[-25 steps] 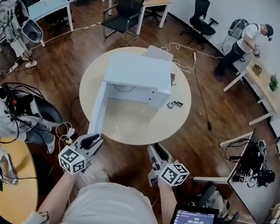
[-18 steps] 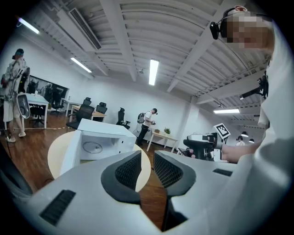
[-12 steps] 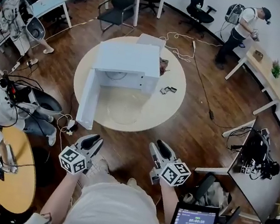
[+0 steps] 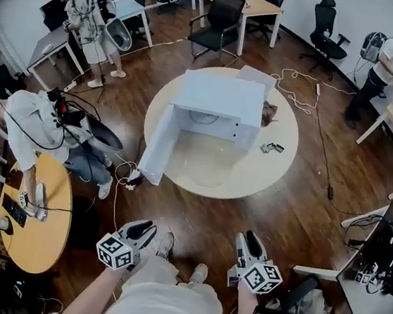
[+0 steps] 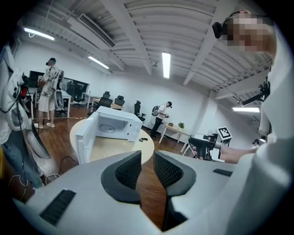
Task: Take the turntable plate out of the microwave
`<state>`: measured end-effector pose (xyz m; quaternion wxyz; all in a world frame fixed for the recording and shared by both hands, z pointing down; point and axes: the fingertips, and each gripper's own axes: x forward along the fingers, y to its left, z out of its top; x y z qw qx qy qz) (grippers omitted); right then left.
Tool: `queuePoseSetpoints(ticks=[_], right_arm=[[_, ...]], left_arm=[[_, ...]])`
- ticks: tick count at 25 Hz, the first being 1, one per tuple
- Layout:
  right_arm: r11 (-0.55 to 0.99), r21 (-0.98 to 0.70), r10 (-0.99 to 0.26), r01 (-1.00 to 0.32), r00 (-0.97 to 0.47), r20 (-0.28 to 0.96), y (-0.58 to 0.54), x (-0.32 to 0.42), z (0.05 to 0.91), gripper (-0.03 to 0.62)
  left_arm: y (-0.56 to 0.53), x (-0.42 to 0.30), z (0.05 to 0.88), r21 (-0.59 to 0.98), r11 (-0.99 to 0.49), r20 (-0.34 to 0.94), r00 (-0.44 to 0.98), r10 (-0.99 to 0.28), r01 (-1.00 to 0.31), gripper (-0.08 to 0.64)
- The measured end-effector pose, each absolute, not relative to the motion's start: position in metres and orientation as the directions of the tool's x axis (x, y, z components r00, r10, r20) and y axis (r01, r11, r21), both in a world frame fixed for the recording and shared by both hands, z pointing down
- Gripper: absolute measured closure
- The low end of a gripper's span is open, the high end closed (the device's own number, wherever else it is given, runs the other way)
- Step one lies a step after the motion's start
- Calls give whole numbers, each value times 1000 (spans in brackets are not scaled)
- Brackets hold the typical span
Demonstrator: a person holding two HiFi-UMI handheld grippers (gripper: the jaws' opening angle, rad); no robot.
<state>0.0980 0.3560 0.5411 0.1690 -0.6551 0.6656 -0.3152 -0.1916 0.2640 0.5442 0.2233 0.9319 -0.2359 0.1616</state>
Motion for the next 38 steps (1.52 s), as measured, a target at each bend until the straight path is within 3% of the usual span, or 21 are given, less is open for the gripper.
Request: queuePoseSetpoints(ticks=[10, 27, 38], right_arm=[[-58, -560, -971, -826, -85, 226, 364, 90, 550, 410], [-235, -467, -952, -852, 104, 289, 373, 28, 551, 410], [-354, -467, -921, -810, 217, 323, 390, 42, 563, 410]], left_arm=[[262, -230, 549, 360, -757, 403, 823, -400, -545, 474], [217, -333, 564, 409, -700, 421, 802, -425, -586, 474], [183, -298, 572, 425, -757, 387, 856, -343, -496, 474]])
